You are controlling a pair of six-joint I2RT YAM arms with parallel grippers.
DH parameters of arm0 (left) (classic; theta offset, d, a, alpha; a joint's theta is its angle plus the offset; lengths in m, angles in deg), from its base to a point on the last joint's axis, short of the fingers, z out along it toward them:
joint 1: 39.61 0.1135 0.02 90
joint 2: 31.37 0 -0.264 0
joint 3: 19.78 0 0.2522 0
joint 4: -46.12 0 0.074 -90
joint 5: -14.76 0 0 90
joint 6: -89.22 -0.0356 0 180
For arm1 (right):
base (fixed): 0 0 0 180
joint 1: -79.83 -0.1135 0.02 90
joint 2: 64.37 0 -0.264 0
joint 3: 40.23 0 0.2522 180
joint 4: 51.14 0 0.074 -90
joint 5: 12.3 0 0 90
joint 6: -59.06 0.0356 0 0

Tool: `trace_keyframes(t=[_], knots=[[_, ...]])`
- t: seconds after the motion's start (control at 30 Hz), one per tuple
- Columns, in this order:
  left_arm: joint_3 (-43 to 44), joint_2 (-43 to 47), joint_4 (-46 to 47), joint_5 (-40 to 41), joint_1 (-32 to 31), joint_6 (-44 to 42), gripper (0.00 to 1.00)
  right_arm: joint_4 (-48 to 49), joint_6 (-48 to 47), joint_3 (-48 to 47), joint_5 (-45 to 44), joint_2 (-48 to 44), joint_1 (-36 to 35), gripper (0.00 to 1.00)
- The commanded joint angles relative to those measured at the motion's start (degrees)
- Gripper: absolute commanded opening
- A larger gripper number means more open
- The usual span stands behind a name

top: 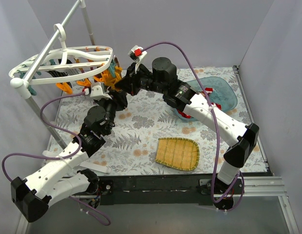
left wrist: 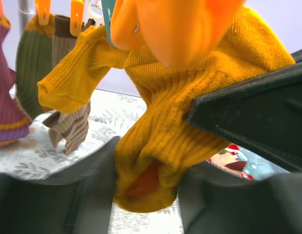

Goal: Remove the socks clipped to the hanger
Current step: Remove the sock from the hanger.

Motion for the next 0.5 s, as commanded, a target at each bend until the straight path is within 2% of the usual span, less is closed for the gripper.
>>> trace_keyframes(t=[0.0,0.03,0.07,0.1,0.13,0.23,0.33,0.37,0.47], knots=[[-1.02,0.63,2.53,-0.78,0.37,-0.25,0.32,1.6,1.01,-3.18,1.28,-0.72,-0.27,0.01],[-1.19,0.55,2.44,-0.26,0.37,0.19,0.24,1.6,1.09,-3.18,1.28,-0.55,-0.36,0.01],[-1.28,0.63,2.27,0.18,0.37,0.45,0.11,1.69,1.1,-3.1,1.28,-0.46,-0.27,0.01],[-1.37,0.72,2.18,1.41,0.37,0.72,0.05,1.78,1.1,-3.1,1.28,-0.46,-0.36,0.01],[-1.54,0.64,2.0,1.77,0.37,1.24,0.01,1.87,1.27,-3.1,1.36,-0.37,-0.36,0.01],[-1.63,1.25,1.56,2.04,0.37,1.77,0.0,1.95,1.1,-2.75,1.01,-0.55,-0.36,0.01],[-1.37,1.69,0.42,1.16,0.37,2.39,0.0,3.0,0.66,-1.0,0.23,-1.42,-0.36,0.27],[-1.28,1.86,0.07,0.89,0.37,2.83,0.0,3.53,0.57,-0.38,-0.21,-1.86,-0.36,0.43],[-1.28,2.22,-1.16,0.02,0.37,3.18,0.0,5.82,-0.13,2.34,-2.85,-3.71,-0.36,0.59]])
